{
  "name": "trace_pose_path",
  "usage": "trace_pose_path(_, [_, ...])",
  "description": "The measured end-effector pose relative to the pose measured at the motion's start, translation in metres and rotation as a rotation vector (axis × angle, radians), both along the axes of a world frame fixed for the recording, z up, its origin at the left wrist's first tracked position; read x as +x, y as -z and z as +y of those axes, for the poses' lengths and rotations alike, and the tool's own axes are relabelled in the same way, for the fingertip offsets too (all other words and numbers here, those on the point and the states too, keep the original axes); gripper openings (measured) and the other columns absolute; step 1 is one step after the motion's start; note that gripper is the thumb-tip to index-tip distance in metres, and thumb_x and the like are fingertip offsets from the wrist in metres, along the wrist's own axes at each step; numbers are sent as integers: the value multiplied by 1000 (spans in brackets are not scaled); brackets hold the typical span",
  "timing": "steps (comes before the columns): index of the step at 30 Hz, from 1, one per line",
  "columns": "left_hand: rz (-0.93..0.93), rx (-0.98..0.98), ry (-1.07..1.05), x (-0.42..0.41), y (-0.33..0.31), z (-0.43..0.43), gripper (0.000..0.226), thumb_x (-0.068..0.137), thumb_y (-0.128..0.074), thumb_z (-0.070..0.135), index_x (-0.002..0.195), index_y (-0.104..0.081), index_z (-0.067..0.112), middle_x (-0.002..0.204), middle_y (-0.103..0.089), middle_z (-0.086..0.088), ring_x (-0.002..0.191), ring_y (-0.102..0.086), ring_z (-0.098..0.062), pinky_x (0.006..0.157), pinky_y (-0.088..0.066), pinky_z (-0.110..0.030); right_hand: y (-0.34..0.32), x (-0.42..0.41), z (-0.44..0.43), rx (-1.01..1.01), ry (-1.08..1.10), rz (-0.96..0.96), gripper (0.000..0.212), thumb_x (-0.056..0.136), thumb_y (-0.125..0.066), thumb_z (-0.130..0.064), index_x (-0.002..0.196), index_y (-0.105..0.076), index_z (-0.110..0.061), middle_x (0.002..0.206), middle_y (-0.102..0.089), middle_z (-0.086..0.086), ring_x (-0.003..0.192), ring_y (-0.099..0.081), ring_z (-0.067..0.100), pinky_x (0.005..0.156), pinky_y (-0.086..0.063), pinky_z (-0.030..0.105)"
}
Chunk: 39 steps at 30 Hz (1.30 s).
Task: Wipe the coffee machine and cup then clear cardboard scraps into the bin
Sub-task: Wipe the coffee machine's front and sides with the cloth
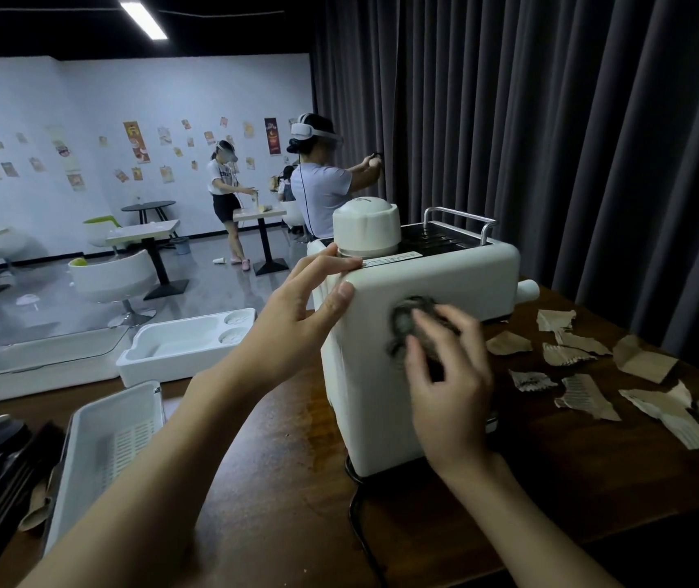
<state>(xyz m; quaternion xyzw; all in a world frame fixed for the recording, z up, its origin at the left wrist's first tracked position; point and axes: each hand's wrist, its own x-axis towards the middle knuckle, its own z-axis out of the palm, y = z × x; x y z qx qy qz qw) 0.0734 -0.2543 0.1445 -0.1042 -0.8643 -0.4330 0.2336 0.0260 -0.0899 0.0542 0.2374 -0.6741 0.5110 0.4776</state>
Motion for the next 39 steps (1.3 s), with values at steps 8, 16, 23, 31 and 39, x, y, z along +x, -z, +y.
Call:
trace_pose_path(8, [53,-24,-10,-1,2,1,40,89,-56,61,125,-58,43,141,-39,28,143,-30,1,93,-33,-10,20,18,-27,37,-37,-3,26,88,-67,-5,114,-66,-6,118,-58,12,112,-57,20,99,-46,23])
trace_pose_path(16, [46,-33,-25,-1,4,1,36,87,-58,57,123,-55,49,146,-35,27,140,-35,-2,85,-34,-6,26,9,-8,5,-17,-85,30,84,-70,3,113,-66,-1,119,-57,14,115,-54,15,100,-43,17])
trace_pose_path(23, [80,-39,-21,-3,9,1,31,90,-58,55,121,-53,54,142,-36,32,144,-32,-2,103,-29,-16,38,23,-29,58,-35,-50,28,87,-69,-5,114,-65,-8,120,-57,14,112,-59,25,90,-54,35])
trace_pose_path(31, [78,-63,-15,-4,10,-2,38,92,-59,50,129,-54,43,149,-36,23,146,-26,4,104,-26,-12,46,22,-23,143,-95,-7,28,92,-60,-4,119,-64,-10,127,-56,8,117,-58,22,96,-52,34])
trace_pose_path(39, [104,-50,5,-5,14,-1,35,95,-61,45,129,-53,47,153,-34,19,146,-24,5,89,-37,1,55,21,-21,30,1,-128,30,85,-68,-1,114,-64,-8,124,-53,12,115,-56,19,94,-50,26])
